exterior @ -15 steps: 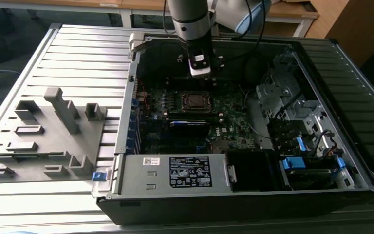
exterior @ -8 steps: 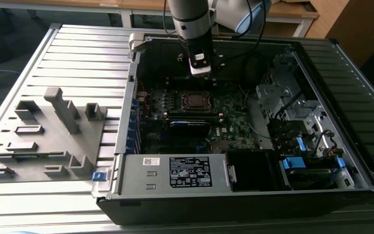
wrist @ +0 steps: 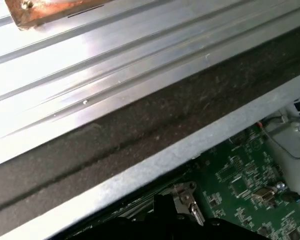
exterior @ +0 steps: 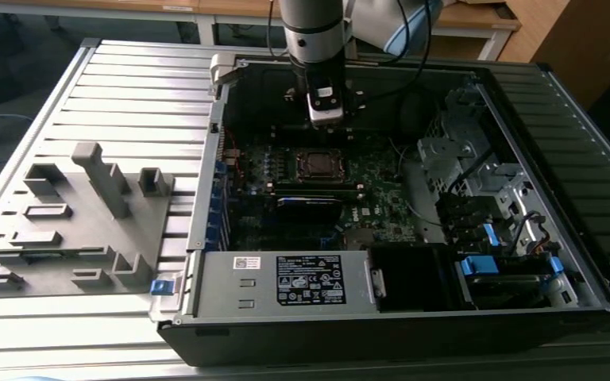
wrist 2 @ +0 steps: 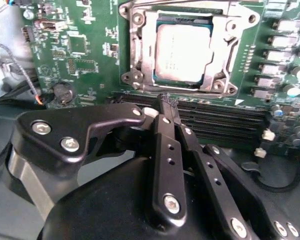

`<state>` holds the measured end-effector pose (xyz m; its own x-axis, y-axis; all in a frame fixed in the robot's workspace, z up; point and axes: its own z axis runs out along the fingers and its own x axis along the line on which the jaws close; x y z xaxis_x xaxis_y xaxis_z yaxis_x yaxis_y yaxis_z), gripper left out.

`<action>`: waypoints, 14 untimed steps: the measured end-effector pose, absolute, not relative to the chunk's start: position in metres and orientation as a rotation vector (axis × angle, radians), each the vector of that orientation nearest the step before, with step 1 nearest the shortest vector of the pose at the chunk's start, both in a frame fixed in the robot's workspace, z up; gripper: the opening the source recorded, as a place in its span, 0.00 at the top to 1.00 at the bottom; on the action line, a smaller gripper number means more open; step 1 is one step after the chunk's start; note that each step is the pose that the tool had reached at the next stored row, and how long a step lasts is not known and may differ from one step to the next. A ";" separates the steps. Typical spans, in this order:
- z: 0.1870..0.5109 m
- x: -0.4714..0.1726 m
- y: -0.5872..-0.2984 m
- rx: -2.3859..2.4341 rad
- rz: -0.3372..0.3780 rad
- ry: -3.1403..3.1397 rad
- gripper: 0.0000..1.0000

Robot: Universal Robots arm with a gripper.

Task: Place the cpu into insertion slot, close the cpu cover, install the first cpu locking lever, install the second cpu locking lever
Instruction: 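Install the first cpu locking lever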

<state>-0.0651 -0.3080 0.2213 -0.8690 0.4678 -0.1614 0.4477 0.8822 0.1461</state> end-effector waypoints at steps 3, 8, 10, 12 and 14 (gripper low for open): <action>0.221 -0.065 -0.308 0.702 0.154 2.860 0.89; 0.227 -0.065 -0.308 0.702 0.154 2.860 0.89; 0.232 -0.065 -0.308 0.702 0.154 2.860 0.89; 0.237 -0.065 -0.308 0.702 0.153 2.860 0.89; 0.238 -0.065 -0.308 0.702 0.154 2.860 0.89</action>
